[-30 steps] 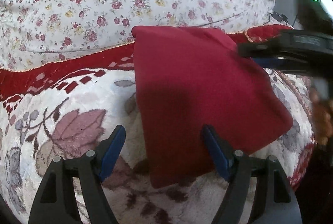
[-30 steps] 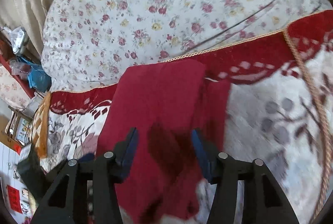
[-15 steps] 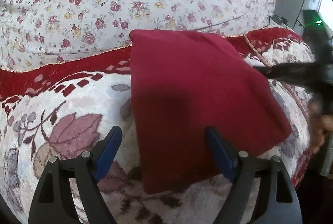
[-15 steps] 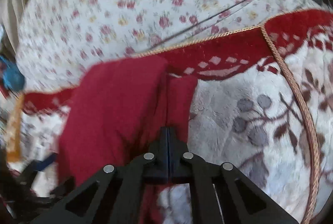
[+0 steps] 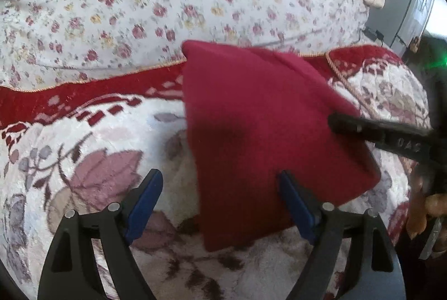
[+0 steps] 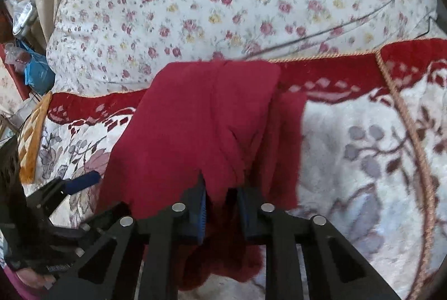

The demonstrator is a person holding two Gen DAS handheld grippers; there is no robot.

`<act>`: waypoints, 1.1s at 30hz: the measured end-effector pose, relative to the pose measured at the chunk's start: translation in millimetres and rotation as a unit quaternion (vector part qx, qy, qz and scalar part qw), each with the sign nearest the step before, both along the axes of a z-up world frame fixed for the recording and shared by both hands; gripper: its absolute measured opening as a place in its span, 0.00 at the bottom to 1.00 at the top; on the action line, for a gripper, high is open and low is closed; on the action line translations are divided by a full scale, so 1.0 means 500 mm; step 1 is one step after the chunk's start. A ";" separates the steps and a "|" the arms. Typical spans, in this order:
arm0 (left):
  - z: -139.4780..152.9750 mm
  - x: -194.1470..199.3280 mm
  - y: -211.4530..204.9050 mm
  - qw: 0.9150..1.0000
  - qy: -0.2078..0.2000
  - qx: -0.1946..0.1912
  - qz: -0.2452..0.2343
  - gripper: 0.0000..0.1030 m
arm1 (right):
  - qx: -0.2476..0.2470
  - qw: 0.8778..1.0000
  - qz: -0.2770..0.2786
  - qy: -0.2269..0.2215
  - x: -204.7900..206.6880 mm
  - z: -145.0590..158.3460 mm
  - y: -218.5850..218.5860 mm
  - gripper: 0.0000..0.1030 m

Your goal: Fold small clothes

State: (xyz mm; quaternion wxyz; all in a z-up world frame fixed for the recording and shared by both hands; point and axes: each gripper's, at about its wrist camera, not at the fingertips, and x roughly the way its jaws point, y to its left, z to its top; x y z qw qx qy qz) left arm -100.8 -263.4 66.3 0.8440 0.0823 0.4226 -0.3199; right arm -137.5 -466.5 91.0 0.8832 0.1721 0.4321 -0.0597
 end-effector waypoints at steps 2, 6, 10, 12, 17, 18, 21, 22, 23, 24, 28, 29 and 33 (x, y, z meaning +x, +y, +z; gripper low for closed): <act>0.006 0.007 0.003 1.000 0.001 -0.011 0.003 0.86 | 0.007 1.000 -0.001 0.013 0.003 -0.021 -0.004 0.19; 0.001 0.041 0.017 0.998 0.046 -0.050 0.019 0.87 | 0.023 1.000 -0.002 -0.013 -0.007 0.001 -0.008 0.29; -0.013 0.081 0.029 0.992 0.087 -0.085 0.037 0.90 | 0.055 0.996 -0.056 -0.044 -0.014 0.006 -0.054 0.76; -0.022 0.105 0.026 0.989 0.106 -0.099 0.035 0.91 | 0.058 0.996 -0.053 -0.051 0.000 -0.005 -0.069 0.85; -0.068 0.155 0.013 0.976 0.173 -0.124 0.037 0.94 | 0.126 0.990 -0.035 -0.047 0.046 -0.057 -0.115 0.85; -0.079 0.161 0.010 0.973 0.187 -0.131 0.036 0.95 | 0.138 0.988 -0.030 -0.053 0.054 -0.064 -0.118 0.87; -0.085 0.159 -0.004 0.974 0.175 -0.138 0.029 0.99 | 0.146 0.988 -0.015 -0.048 0.083 -0.087 -0.118 0.89; -0.085 0.155 -0.010 0.976 0.170 -0.132 0.022 0.99 | 0.150 0.988 -0.013 -0.043 0.090 -0.094 -0.118 0.89; -0.083 0.151 -0.015 0.977 0.166 -0.130 0.014 0.97 | 0.152 0.987 -0.011 -0.044 0.093 -0.097 -0.117 0.87; -0.081 0.145 -0.018 0.978 0.161 -0.136 0.002 0.92 | 0.151 0.987 -0.005 -0.048 0.097 -0.093 -0.114 0.77; -0.060 0.126 -0.025 0.980 0.149 -0.131 -0.023 0.55 | 0.130 0.990 0.018 -0.048 0.096 -0.062 -0.091 0.52; -0.049 0.123 -0.020 0.980 0.147 -0.130 -0.025 0.51 | 0.132 0.990 0.020 -0.049 0.093 -0.054 -0.086 0.49; 0.017 0.090 0.032 0.977 0.143 -0.153 -0.030 0.48 | 0.155 0.985 0.051 -0.060 0.066 -0.007 -0.044 0.48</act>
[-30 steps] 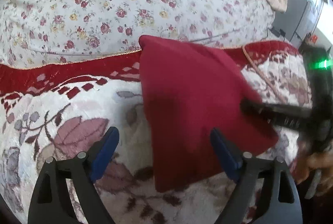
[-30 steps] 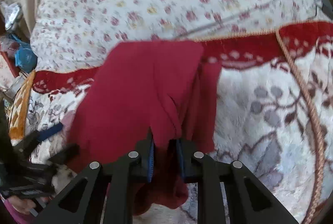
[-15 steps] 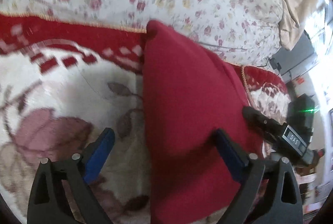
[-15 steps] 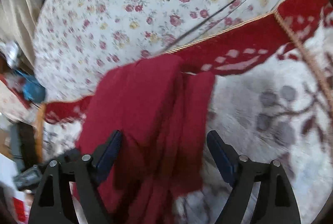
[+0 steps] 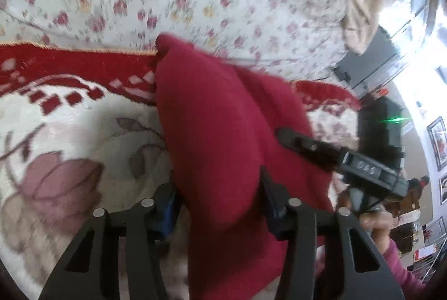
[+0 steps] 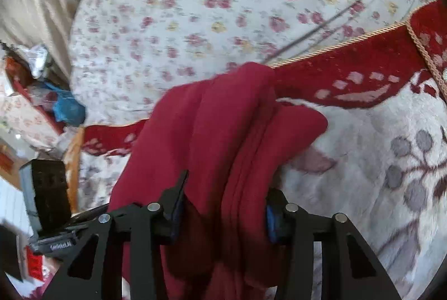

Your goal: Fold small clothes

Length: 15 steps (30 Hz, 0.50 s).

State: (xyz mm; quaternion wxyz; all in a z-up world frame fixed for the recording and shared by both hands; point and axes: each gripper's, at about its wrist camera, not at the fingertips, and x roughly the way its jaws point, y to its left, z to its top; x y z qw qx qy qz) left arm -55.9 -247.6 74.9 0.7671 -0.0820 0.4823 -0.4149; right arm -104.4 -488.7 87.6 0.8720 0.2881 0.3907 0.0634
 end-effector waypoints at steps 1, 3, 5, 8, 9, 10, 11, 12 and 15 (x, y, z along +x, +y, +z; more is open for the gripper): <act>0.022 -0.018 0.021 1.000 -0.011 0.005 0.004 0.48 | 0.002 1.000 0.013 -0.004 -0.006 0.010 0.017 0.48; 0.050 -0.053 0.061 0.999 -0.022 0.026 0.013 0.48 | 0.015 0.999 0.037 -0.005 -0.014 0.018 0.052 0.48; 0.062 -0.084 0.099 0.998 -0.032 0.048 0.028 0.48 | 0.018 0.998 0.061 0.001 -0.013 0.011 0.096 0.51; 0.026 -0.123 0.149 0.995 -0.023 0.084 0.056 0.55 | -0.042 0.997 0.059 0.040 -0.014 -0.013 0.147 0.59; 0.005 -0.127 0.159 0.993 -0.008 0.093 0.067 0.58 | -0.063 0.995 0.050 0.052 -0.025 -0.019 0.156 0.60; -0.017 -0.130 0.172 0.991 0.007 0.102 0.082 0.64 | -0.070 0.996 0.040 0.046 -0.039 -0.016 0.154 0.60; -0.033 -0.133 0.181 0.989 0.012 0.111 0.097 0.68 | -0.072 0.997 0.026 0.031 -0.062 -0.003 0.149 0.63; -0.038 -0.136 0.188 0.988 0.006 0.114 0.106 0.72 | -0.075 0.997 0.015 0.020 -0.079 0.013 0.144 0.63; -0.020 -0.145 0.200 0.983 -0.038 0.115 0.134 0.83 | -0.087 0.995 0.053 -0.020 -0.117 0.067 0.173 0.65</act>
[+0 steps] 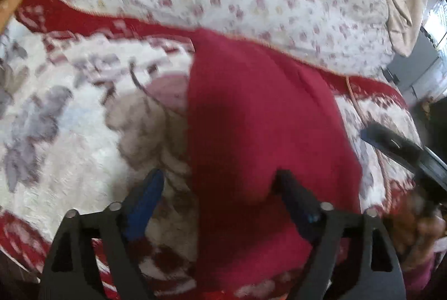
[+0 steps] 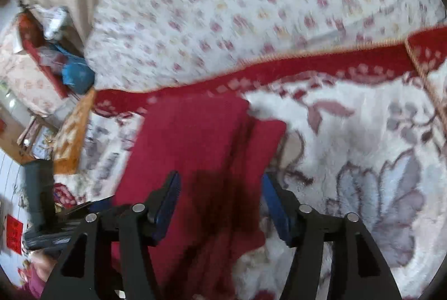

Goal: Fold small clothes
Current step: 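Open both grippers and lift them away from the folded sweatshirt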

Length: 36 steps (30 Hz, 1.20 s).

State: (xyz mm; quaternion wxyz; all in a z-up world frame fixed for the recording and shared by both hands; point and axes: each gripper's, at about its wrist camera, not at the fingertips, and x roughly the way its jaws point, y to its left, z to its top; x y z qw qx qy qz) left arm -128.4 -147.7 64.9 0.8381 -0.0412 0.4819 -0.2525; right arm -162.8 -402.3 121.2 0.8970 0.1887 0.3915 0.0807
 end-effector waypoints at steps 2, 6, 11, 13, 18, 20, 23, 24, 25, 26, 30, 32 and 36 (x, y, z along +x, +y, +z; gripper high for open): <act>0.018 -0.006 0.000 0.999 -0.043 0.000 0.007 0.90 | -0.026 0.999 0.043 -0.011 -0.013 0.019 0.044 0.65; 0.015 -0.003 -0.010 0.995 -0.089 0.035 0.012 0.92 | -0.082 0.991 0.108 -0.009 -0.033 0.009 0.129 0.62; 0.003 0.008 -0.013 0.995 -0.095 0.037 0.001 0.92 | -0.104 0.990 0.072 0.067 -0.021 -0.099 0.107 0.26; 0.007 0.006 -0.014 0.994 -0.105 0.044 -0.002 0.92 | -0.081 0.993 0.058 0.058 -0.032 -0.102 0.093 0.25; 0.023 -0.005 -0.016 0.988 -0.139 0.067 0.005 0.92 | -0.102 0.993 0.050 0.045 -0.051 -0.067 0.109 0.35; 0.034 -0.010 -0.011 0.987 -0.146 0.058 0.012 0.92 | -0.105 0.993 0.038 0.028 -0.061 -0.047 0.111 0.54; 0.047 -0.015 -0.003 0.986 -0.156 0.055 0.020 0.92 | -0.133 0.991 0.007 -0.004 -0.075 -0.013 0.129 0.76; 0.049 -0.016 -0.003 0.986 -0.157 0.056 0.021 0.92 | -0.135 0.991 0.003 -0.007 -0.076 -0.008 0.136 0.76; 0.051 -0.017 -0.001 0.986 -0.158 0.058 0.021 0.92 | -0.135 0.991 -0.002 -0.006 -0.074 -0.005 0.138 0.76; 0.052 -0.018 0.000 0.985 -0.160 0.061 0.022 0.92 | -0.135 0.991 -0.008 -0.005 -0.072 -0.002 0.140 0.76; 0.061 -0.029 0.004 0.982 -0.173 0.065 0.025 0.92 | -0.122 0.992 -0.038 -0.004 -0.066 0.006 0.139 0.78; 0.068 -0.034 0.009 0.981 -0.181 0.066 0.027 0.92 | -0.121 0.991 -0.049 -0.003 -0.065 0.006 0.137 0.79; 0.075 -0.039 0.020 0.980 -0.185 0.063 0.033 0.92 | -0.136 0.988 -0.069 -0.002 -0.060 0.002 0.140 0.83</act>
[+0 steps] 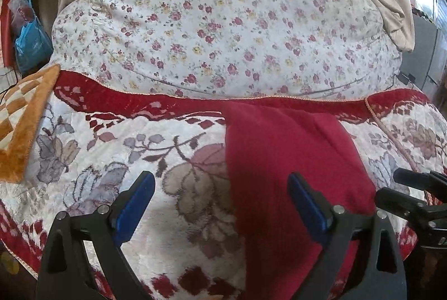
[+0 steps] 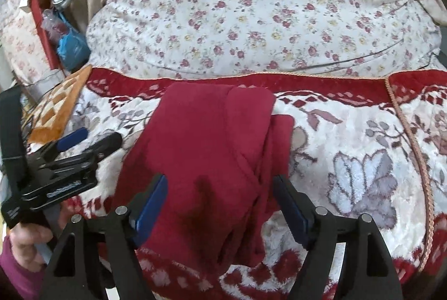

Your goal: Fold small clothes

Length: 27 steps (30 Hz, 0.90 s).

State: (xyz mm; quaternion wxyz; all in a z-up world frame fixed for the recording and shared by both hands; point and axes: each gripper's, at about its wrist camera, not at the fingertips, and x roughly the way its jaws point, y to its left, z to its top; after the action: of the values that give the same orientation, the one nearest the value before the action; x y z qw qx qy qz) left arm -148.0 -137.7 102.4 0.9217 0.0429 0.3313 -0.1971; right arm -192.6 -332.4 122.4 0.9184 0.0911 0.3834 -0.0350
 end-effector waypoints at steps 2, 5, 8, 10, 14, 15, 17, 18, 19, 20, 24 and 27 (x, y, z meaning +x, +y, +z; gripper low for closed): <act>0.001 -0.001 0.004 1.000 0.000 -0.002 0.002 0.92 | -0.004 1.000 -0.006 -0.005 0.000 -0.001 0.000 0.85; 0.003 -0.001 0.008 1.000 -0.002 -0.003 0.003 0.92 | -0.010 1.000 -0.008 -0.008 0.000 0.000 0.001 0.89; 0.004 -0.002 0.010 1.000 -0.005 -0.002 0.005 0.92 | -0.017 1.000 -0.007 -0.008 0.001 0.000 0.004 0.91; 0.004 -0.001 0.011 1.000 -0.005 -0.003 0.005 0.92 | -0.014 1.000 -0.008 -0.006 0.003 -0.001 0.002 0.91; 0.004 -0.001 0.010 1.000 -0.008 -0.001 0.009 0.92 | -0.011 1.000 -0.010 -0.003 0.005 -0.004 -0.005 0.91; 0.004 -0.001 0.011 1.000 -0.009 0.001 0.009 0.92 | -0.012 1.000 -0.012 -0.003 0.005 -0.005 -0.005 0.91; 0.005 -0.001 0.008 1.000 -0.011 0.003 0.010 0.92 | -0.015 1.000 -0.013 -0.005 0.004 -0.007 -0.006 0.91; 0.005 -0.001 0.007 1.000 -0.011 0.004 0.009 0.92 | -0.016 1.000 -0.014 -0.006 0.003 -0.007 -0.006 0.91; 0.005 -0.001 0.006 1.000 -0.011 0.005 0.010 0.92 | -0.017 1.000 -0.015 -0.007 0.003 -0.008 -0.007 0.91; 0.004 0.000 0.006 1.000 -0.010 0.006 0.009 0.92 | -0.016 1.000 -0.014 -0.006 0.004 -0.009 -0.008 0.91; 0.000 0.002 0.002 1.000 -0.007 0.008 0.009 0.92 | -0.013 1.000 -0.012 -0.004 0.005 -0.014 -0.012 0.91; -0.003 0.004 0.000 1.000 -0.005 0.011 0.010 0.92 | -0.011 1.000 -0.011 -0.004 0.004 -0.016 -0.013 0.91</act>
State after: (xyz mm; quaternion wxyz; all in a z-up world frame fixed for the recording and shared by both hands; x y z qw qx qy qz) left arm -146.1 -137.8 100.9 0.9247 0.0505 0.3293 -0.1842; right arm -190.5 -339.1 114.4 0.9203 0.0859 0.3786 -0.0491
